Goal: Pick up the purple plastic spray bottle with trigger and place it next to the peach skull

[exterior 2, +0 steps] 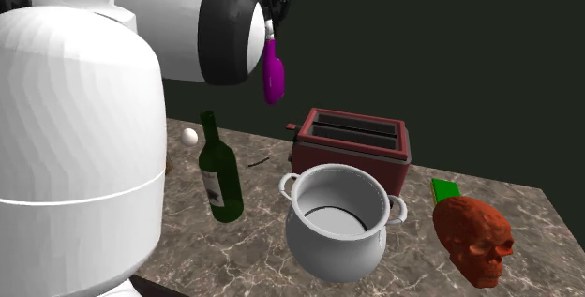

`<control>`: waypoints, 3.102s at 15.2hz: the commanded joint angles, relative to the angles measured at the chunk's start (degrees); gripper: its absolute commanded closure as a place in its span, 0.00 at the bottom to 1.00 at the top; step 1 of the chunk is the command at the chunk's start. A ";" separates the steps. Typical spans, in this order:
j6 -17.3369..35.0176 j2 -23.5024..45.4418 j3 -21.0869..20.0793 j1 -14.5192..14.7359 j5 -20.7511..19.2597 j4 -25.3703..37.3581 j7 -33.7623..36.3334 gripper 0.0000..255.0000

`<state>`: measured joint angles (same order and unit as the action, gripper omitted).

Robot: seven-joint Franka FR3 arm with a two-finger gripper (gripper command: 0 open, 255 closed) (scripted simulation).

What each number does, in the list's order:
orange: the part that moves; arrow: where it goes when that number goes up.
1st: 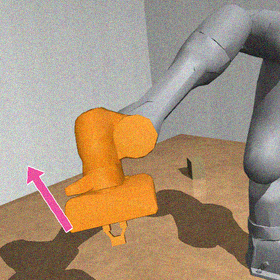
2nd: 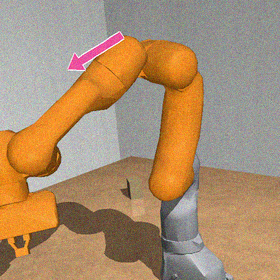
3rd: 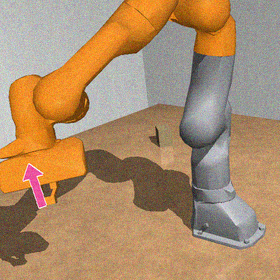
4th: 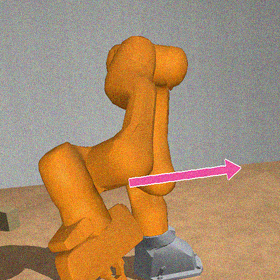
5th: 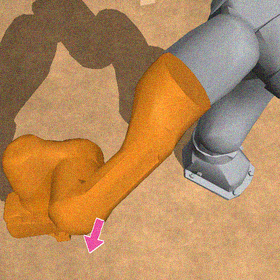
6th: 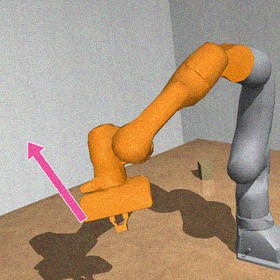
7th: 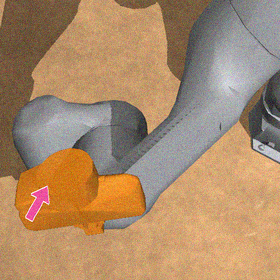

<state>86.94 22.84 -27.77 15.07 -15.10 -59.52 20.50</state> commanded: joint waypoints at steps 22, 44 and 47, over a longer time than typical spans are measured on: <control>1.64 -21.67 11.63 -24.37 14.58 -19.76 -31.83 1.00; -0.17 -17.67 21.35 -35.80 17.29 -14.41 -52.70 1.00; 2.70 -19.03 21.41 -35.89 17.46 -18.64 -52.91 1.00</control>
<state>88.72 4.40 -6.37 -20.80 2.29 -76.69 -32.38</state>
